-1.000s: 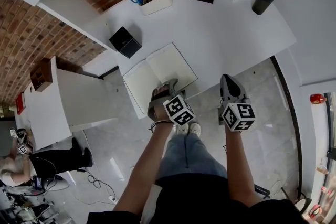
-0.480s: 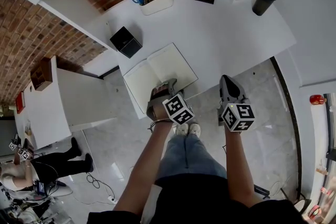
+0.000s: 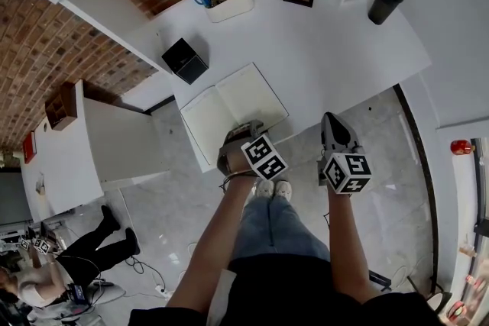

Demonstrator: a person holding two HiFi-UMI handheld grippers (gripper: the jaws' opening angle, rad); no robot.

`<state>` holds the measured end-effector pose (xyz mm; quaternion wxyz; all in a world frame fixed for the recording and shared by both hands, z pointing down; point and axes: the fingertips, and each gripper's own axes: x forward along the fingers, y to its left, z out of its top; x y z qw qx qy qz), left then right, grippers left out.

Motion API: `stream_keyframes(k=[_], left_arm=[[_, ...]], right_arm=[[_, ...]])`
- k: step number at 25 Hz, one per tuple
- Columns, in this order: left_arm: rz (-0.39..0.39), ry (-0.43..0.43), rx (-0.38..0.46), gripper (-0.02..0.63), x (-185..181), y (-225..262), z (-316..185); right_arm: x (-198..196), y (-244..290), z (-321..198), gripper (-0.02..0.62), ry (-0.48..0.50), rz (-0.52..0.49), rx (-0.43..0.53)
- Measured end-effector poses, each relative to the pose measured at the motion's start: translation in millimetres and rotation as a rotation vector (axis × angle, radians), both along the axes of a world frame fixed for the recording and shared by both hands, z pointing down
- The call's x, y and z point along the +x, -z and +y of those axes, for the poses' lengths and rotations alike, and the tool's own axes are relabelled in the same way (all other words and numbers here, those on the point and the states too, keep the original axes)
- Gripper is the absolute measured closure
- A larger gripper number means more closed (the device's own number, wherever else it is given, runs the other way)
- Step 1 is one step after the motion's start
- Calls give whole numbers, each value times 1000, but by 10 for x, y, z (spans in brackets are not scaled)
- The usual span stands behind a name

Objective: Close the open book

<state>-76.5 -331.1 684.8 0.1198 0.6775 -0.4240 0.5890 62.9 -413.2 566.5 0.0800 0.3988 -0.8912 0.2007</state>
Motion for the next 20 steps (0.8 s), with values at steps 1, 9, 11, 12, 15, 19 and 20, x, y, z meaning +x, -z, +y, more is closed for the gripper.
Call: stream_keyframes(k=[1,9,11,12,15,19,20], left_arm=[[7,6,-8,517,4,-4,2],[48,37,-18,546,10,-8,18],[59,46,0,551,14,10,23],[64,53,12,555,15,21,25],[87,74,53,564,18,42,27],[125,111,111,569,18,126,39],[136,123,132,571,16,147,43]], right_arm=[[4,-3,8,597,0,0,-1],[0,23,51,597,7,2,6],[12,32,52,597,5,2,7],[17,37,53,597,4,0,7],[30,44,58,597,-1,1,7],[35,39,75,597,0,4,5],[34,35,82,597,1,5,4]])
